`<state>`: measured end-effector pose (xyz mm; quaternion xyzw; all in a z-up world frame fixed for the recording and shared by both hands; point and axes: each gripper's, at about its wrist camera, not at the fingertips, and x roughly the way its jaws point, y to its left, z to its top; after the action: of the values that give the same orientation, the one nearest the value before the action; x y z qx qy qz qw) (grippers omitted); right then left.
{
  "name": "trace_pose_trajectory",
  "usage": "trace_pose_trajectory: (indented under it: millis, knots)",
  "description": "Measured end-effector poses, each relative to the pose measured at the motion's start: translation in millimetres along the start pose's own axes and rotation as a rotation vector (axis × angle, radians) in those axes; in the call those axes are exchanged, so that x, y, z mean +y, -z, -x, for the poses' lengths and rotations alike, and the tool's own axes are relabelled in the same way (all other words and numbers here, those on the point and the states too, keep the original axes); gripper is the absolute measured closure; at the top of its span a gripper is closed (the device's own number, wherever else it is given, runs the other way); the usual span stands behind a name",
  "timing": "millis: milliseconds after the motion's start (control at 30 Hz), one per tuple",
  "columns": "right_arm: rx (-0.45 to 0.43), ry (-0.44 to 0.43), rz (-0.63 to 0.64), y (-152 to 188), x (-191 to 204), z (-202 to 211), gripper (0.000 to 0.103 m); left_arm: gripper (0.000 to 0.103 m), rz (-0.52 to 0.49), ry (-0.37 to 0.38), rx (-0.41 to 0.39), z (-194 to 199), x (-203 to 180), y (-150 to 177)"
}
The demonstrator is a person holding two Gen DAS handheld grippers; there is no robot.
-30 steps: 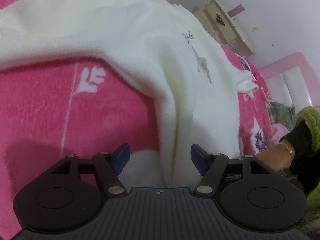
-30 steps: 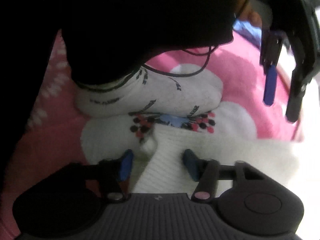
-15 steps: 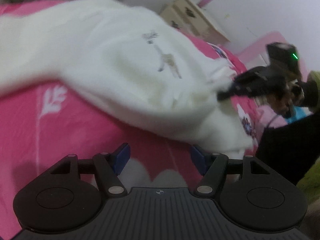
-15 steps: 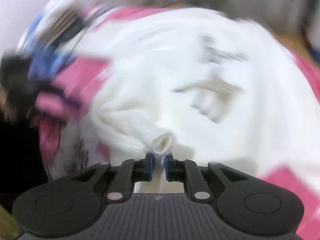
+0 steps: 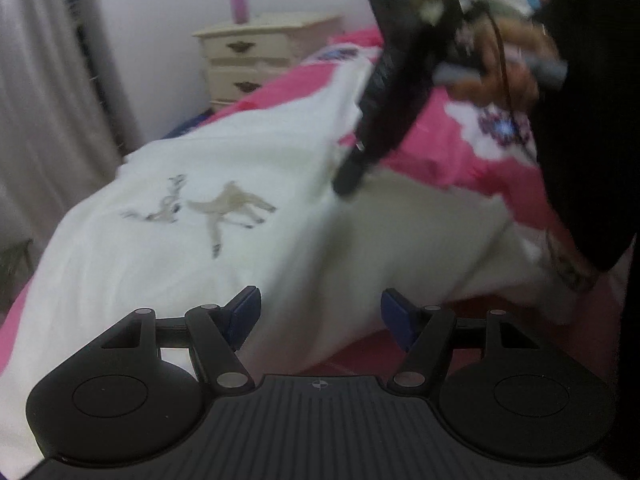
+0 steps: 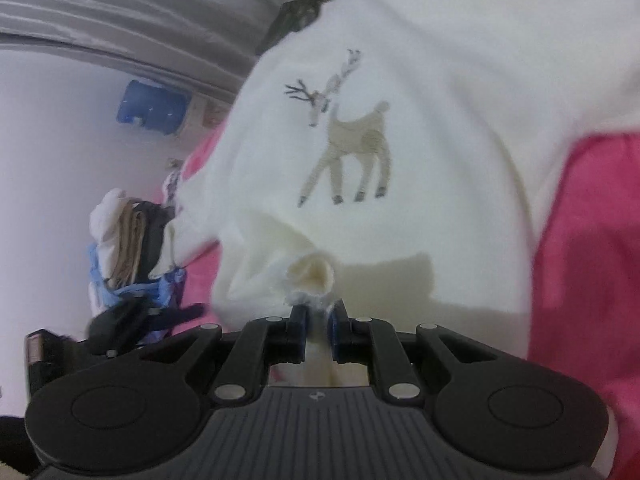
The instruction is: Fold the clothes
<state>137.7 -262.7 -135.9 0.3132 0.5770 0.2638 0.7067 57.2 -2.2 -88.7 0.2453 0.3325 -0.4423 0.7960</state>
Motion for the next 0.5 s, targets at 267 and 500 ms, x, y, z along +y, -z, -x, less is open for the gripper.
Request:
trace_pose_trajectory:
  millis: [267,500]
  knots:
    - [0.014,-0.044,0.011,3.1,-4.6,9.4,0.089,0.059,-0.101,0.018,-0.027,-20.2,-3.8,-15.1]
    - [0.025,-0.048,0.018,-2.6,-2.0,14.5,0.075,0.095,-0.136,-0.012,-0.001,-26.2,-8.4,-12.5]
